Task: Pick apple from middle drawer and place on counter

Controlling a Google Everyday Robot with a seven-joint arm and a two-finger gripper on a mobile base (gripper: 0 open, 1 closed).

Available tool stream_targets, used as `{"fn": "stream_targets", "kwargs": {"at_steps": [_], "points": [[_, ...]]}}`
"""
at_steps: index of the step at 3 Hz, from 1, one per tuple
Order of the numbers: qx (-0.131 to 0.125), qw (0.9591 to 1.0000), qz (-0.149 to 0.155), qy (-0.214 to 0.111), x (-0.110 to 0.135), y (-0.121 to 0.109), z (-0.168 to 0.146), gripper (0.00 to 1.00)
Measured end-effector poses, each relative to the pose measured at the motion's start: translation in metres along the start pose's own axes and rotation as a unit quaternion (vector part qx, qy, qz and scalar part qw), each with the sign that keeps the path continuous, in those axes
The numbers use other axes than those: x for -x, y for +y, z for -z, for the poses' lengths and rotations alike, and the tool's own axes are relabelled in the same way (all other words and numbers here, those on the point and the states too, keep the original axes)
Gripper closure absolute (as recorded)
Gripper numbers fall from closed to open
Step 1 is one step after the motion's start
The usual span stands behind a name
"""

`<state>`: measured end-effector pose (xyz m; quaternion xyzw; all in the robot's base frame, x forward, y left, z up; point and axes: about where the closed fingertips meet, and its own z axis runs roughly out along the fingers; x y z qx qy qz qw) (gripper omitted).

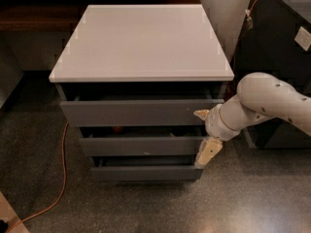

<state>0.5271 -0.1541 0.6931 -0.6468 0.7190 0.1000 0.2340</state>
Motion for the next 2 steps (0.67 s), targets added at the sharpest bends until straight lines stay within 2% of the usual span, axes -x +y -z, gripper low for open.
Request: {"fn": "stream_targets", "kwargs": {"at_steps": [2], "points": [[0.000, 0.9998, 0.017, 0.005, -0.028, -0.015, -0.059, 0.00]]}}
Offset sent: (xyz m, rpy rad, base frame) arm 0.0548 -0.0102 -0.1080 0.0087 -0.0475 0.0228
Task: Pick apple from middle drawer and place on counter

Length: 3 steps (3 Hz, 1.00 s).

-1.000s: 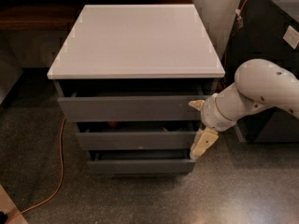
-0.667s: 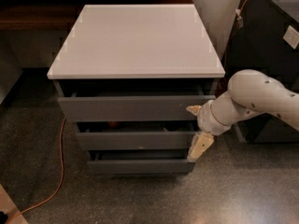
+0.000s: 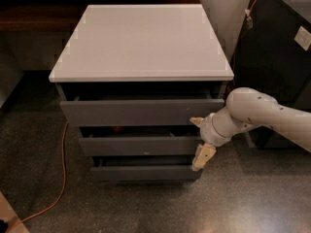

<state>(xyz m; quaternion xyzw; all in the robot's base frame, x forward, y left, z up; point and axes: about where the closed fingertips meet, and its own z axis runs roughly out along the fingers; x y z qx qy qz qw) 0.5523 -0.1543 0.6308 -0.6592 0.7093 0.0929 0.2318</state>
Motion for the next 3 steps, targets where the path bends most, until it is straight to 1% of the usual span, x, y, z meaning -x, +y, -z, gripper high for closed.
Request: {"fn": "stream_targets", "kwargs": {"at_steps": [1, 2, 3], "points": [[-0.012, 0.9999, 0.001, -0.005, -0.023, -0.013, -0.027, 0.00], [-0.028, 0.9994, 0.014, -0.017, -0.042, -0.019, -0.062, 0.00], [-0.035, 0.9988, 0.027, -0.023, -0.049, -0.024, -0.083, 0.00]]}}
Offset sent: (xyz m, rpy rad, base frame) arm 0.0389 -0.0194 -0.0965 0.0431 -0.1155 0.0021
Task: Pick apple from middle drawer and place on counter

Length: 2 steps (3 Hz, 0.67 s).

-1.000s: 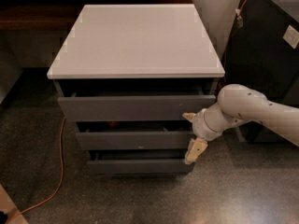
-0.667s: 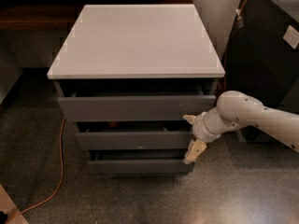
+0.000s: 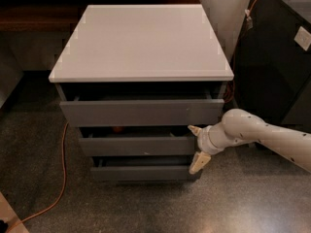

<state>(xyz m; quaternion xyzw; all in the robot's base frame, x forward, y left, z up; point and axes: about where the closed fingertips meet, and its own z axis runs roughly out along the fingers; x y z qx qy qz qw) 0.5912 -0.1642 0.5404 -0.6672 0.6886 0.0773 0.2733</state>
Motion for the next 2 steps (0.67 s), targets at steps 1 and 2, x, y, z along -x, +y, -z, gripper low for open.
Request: {"fn": "stream_targets", "kwargs": {"at_steps": [1, 2], "points": [[-0.023, 0.9994, 0.019, 0.018, -0.0053, -0.0140, -0.0191, 0.00], [-0.021, 0.9994, 0.019, 0.019, -0.0055, -0.0128, -0.0198, 0.00]]}}
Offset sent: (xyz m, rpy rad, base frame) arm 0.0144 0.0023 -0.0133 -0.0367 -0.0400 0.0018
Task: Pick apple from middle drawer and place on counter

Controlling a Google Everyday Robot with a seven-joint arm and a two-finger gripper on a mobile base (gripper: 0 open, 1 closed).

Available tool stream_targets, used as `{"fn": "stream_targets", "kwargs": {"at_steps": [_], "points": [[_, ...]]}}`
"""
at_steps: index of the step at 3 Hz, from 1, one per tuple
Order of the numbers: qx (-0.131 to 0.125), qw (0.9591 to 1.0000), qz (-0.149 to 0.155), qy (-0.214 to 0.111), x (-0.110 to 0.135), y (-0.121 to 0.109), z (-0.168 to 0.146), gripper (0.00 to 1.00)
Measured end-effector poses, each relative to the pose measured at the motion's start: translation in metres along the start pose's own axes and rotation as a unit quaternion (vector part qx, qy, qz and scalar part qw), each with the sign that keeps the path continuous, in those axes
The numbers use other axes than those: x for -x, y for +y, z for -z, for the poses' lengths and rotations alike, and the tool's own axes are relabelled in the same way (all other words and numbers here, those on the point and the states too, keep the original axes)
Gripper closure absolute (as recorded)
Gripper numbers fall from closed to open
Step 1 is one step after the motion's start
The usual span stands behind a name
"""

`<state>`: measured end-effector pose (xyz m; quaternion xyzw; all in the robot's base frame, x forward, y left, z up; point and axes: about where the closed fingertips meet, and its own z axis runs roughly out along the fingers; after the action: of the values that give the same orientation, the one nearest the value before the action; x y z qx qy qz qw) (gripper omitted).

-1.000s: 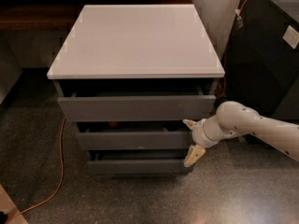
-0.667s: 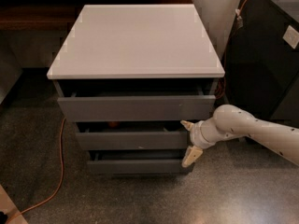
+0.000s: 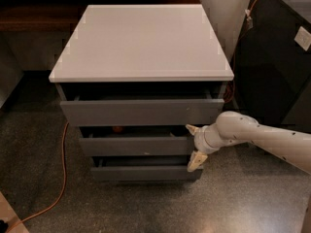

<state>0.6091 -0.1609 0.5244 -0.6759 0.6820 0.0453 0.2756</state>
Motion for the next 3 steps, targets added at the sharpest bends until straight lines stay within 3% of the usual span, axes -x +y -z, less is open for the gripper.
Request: {"fn": "stream_targets", "kwargs": {"at_steps": [1, 3], "points": [[0.005, 1.0000, 0.002, -0.003, -0.012, 0.004, -0.019, 0.00], [0.007, 0.9995, 0.029, -0.004, -0.026, -0.013, -0.057, 0.00]]}}
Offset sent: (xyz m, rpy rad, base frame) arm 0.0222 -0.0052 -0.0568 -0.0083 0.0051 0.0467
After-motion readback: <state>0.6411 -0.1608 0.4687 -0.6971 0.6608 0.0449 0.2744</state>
